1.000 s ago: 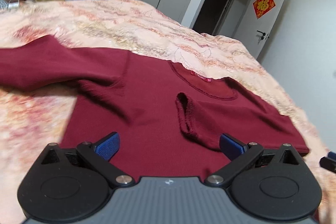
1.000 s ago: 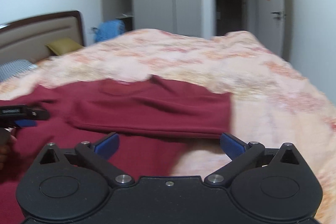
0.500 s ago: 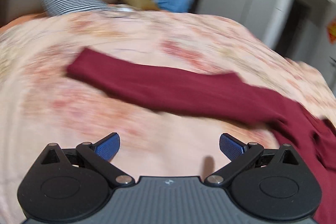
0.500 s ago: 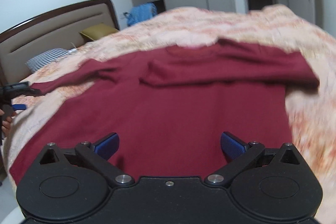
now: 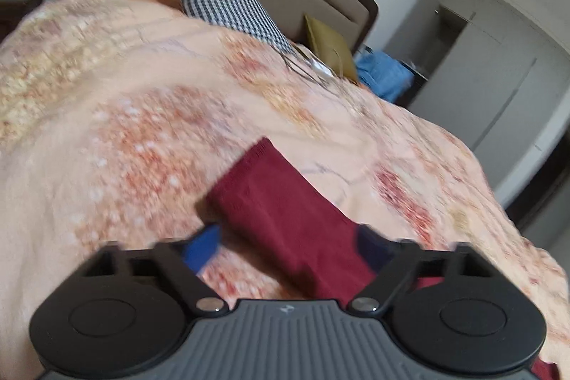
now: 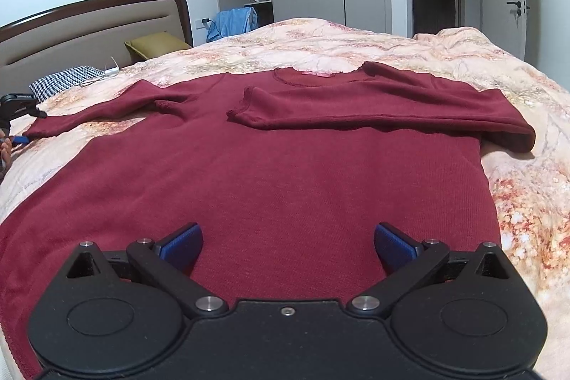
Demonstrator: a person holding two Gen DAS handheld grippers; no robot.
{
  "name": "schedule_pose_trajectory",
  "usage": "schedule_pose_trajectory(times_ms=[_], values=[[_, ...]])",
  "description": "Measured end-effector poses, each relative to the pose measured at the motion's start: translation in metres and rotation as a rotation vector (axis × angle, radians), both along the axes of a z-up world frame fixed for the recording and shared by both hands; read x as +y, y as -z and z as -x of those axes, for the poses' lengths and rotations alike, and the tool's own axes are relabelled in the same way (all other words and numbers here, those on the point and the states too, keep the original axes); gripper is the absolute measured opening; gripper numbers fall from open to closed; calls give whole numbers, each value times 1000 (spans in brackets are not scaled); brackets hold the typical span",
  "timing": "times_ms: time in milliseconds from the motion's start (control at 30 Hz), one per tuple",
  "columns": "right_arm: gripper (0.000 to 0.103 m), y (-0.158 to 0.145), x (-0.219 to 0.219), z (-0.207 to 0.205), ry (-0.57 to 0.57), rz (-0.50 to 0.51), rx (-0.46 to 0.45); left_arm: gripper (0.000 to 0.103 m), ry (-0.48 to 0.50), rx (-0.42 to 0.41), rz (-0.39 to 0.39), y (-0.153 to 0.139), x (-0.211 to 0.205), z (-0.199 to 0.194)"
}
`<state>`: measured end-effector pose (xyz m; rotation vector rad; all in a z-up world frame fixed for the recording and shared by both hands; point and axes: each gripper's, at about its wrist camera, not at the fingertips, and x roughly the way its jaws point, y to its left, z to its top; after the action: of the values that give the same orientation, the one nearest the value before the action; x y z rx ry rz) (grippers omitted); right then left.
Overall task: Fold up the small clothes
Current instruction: 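Grasp the other sleeve cuff with the left tool and lift it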
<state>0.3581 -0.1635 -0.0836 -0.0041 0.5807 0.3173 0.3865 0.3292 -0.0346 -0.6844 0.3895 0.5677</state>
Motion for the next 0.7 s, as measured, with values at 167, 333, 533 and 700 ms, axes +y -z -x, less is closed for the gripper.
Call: schedule_pose_trajectory(times_ms=[167,333,533,700], values=[[103,1,0,1,2,-2,-13,11,-59,10,-14,3,5,-4],[103,1,-3,2,2,-24,-20,5,-12,-45,-145,-17,-13,-2],[103,2,-11,4,-2,-70,-31,5,144,-111,-411,-75,-78,-17],[103,1,-18,5,-5,-123,-36,5,350,-205,-591,-126,-165,-34]])
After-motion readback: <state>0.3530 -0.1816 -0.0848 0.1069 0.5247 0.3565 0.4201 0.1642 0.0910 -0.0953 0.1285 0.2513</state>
